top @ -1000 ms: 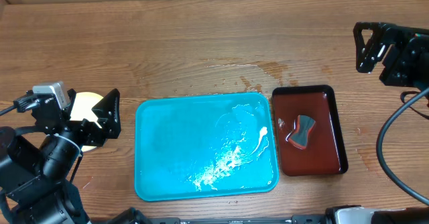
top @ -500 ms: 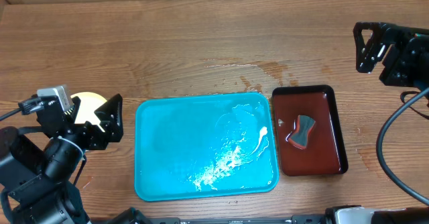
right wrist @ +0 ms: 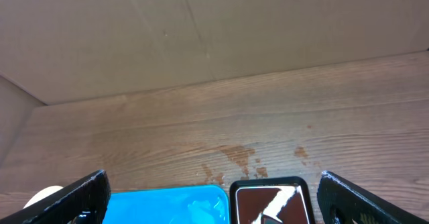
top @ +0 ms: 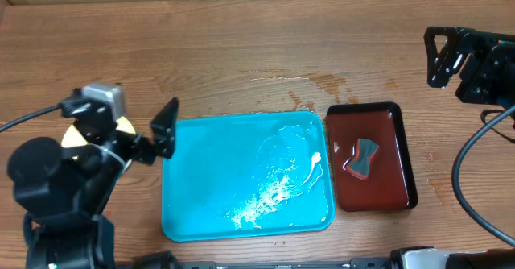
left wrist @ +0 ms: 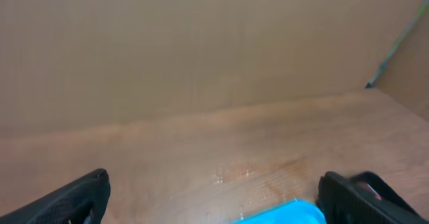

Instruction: Clean dirty plates on tray and stack at the side

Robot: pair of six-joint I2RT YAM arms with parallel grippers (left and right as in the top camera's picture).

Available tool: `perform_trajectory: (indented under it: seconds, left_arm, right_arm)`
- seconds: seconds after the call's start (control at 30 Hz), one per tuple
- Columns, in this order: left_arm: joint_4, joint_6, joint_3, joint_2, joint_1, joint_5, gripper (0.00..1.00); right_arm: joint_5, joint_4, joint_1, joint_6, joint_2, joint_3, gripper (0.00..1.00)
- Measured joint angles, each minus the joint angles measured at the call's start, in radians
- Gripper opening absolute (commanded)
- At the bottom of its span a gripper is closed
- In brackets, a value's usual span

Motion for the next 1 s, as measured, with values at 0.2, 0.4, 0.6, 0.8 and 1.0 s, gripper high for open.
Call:
perform_trajectory:
  seconds: [0.2, 0.4, 0.6, 0.8, 1.0]
  left_arm:
    - [0.23, 0.013, -0.006, -0.063, -0.052, -0.116, 1.0]
    - [0.556, 0.059, -0.124, -0.214, -0.052, -0.146, 1.0]
    - [0.757, 0.097, -0.362, -0.388, -0.052, -0.152, 1.0]
    - [0.814, 0.111, -0.586, -0.528, -0.052, -0.152, 1.0]
    - [0.82, 0.115, -0.736, -0.623, -0.059, -0.152, 0.99]
  right_arm:
    - [0.0, 0.0, 0.0, 0.001, 0.0, 0.0, 1.0]
    - [0.0, 0.0, 0.0, 0.0, 0.0, 0.0, 1.0]
    - [0.0, 0.0, 0.0, 0.0, 0.0, 0.0, 1.0]
    - [0.0, 0.0, 0.0, 0.0, 0.0, -0.002, 1.0]
    - [0.0, 0.0, 0.0, 0.0, 0.0, -0.002, 1.0]
